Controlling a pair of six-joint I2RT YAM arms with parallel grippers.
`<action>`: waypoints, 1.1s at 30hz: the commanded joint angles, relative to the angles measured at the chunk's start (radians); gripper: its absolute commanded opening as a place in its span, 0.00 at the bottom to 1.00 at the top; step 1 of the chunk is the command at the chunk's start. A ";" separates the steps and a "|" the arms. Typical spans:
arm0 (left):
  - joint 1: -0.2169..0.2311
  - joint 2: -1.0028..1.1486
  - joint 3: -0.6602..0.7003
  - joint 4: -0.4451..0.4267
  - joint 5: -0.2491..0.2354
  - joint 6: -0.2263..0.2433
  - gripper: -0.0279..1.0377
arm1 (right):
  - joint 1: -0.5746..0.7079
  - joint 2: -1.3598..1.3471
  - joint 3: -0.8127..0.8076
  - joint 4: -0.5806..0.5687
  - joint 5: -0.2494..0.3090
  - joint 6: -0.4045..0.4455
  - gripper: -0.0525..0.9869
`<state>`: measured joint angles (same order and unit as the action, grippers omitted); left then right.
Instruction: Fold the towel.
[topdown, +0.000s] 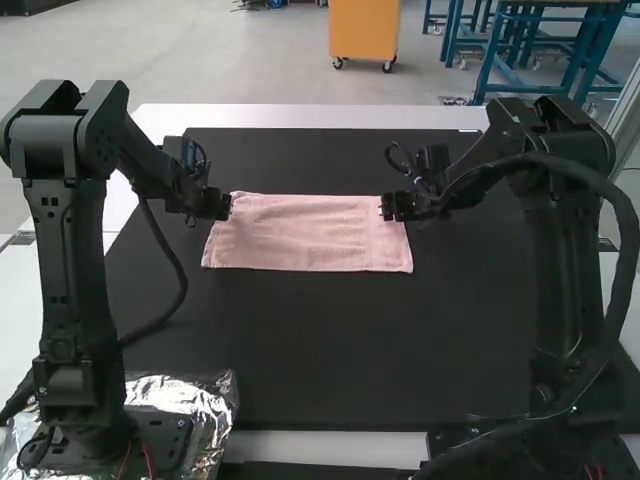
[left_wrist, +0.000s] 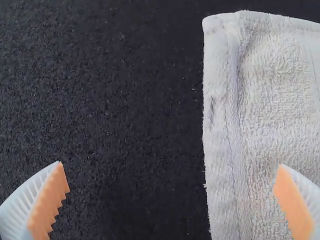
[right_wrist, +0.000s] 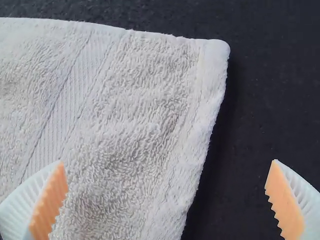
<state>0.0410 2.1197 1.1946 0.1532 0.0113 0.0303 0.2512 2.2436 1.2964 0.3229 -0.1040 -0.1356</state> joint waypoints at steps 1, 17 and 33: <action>0.005 0.011 0.033 0.000 -0.020 0.016 0.93 | 0.016 0.011 0.027 -0.001 0.015 -0.016 0.92; 0.010 0.051 0.026 0.005 -0.019 -0.006 0.92 | 0.017 0.042 0.024 -0.068 0.027 -0.029 0.89; 0.056 0.060 0.042 -0.024 0.276 -0.118 0.05 | 0.014 0.011 0.000 -0.085 -0.066 -0.018 0.03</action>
<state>0.0788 2.1616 1.2110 0.1406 0.2558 -0.0620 0.2600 2.2532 1.3094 0.2523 -0.1478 -0.1608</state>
